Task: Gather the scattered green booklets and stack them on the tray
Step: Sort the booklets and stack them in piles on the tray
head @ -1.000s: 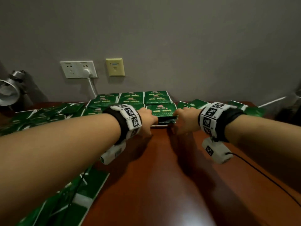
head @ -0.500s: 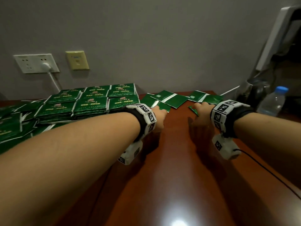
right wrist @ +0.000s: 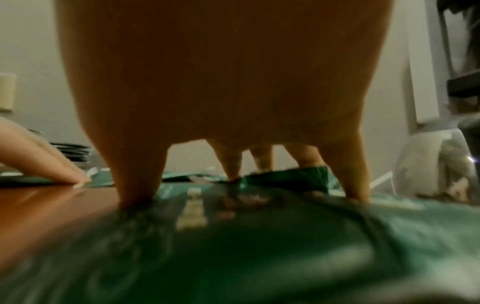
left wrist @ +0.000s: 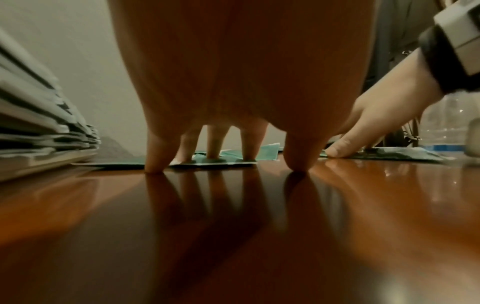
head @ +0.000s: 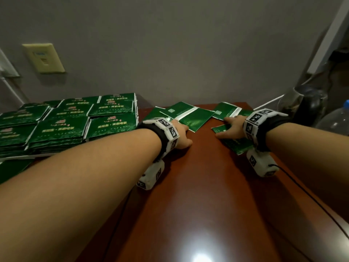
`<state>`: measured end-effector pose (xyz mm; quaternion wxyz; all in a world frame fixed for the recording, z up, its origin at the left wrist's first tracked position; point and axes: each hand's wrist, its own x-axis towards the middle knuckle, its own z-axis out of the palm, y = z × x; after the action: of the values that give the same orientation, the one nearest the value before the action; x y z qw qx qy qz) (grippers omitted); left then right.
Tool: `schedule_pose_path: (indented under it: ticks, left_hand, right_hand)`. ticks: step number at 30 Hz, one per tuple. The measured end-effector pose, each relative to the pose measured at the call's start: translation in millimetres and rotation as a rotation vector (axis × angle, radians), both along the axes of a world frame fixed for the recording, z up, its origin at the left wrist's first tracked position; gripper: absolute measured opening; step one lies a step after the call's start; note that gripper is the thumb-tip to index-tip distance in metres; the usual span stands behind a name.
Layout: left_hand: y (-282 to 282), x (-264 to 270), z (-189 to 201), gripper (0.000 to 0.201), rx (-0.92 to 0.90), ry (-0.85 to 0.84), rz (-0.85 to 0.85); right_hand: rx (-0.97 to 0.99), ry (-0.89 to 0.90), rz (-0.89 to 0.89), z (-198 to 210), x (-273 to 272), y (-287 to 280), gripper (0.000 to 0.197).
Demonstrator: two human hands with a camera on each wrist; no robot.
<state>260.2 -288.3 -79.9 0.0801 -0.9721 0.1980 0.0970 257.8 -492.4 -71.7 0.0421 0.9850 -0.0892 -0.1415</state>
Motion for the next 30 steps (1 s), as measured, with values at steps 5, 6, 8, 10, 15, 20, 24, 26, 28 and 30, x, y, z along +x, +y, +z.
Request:
schedule_pose_path:
  ticks: [5, 6, 8, 10, 15, 20, 24, 26, 28, 30]
  left_hand:
    - [3.6, -11.5, 7.2, 0.06, -0.009, 0.0, -0.02]
    - [4.3, -15.8, 9.2, 0.059, -0.012, 0.008, -0.016]
    - [6.4, -27.6, 12.1, 0.058, -0.017, 0.028, -0.017]
    - [10.4, -43.4, 13.4, 0.058, -0.021, 0.035, -0.019]
    - [25.7, -96.6, 12.1, 0.057, -0.038, 0.061, -0.037]
    - [47.7, -156.9, 6.8, 0.061, -0.074, 0.101, -0.04]
    - [76.3, -207.4, 6.6, 0.057, -0.145, 0.131, -0.041]
    - [93.9, -230.7, 9.0, 0.049, -0.164, 0.121, -0.044]
    - [111.9, -250.6, 13.2, 0.041, -0.15, 0.103, -0.04]
    - [128.2, -267.4, 17.4, 0.034, -0.133, 0.085, -0.032]
  right_hand:
    - [-0.049, -0.005, 0.06, 4.4, -10.7, 6.8, 0.083]
    - [-0.054, -0.007, 0.081, 4.9, -16.2, 9.3, 0.083]
    - [-0.052, -0.017, 0.117, 3.4, -29.5, 15.7, 0.086]
    - [-0.021, -0.033, 0.144, 1.7, -45.3, 23.2, 0.087]
    - [0.067, -0.034, 0.194, 8.2, -89.4, 42.8, 0.08]
    - [0.064, -0.042, 0.273, 5.5, -141.0, 67.7, 0.078]
    - [0.056, -0.012, 0.348, 10.2, -184.6, 95.4, 0.073]
    - [0.045, -0.013, 0.369, 16.1, -201.6, 112.0, 0.062]
    - [-0.01, -0.042, 0.382, 21.7, -214.1, 130.9, 0.054]
    - [-0.055, -0.082, 0.368, 21.7, -224.8, 149.7, 0.06]
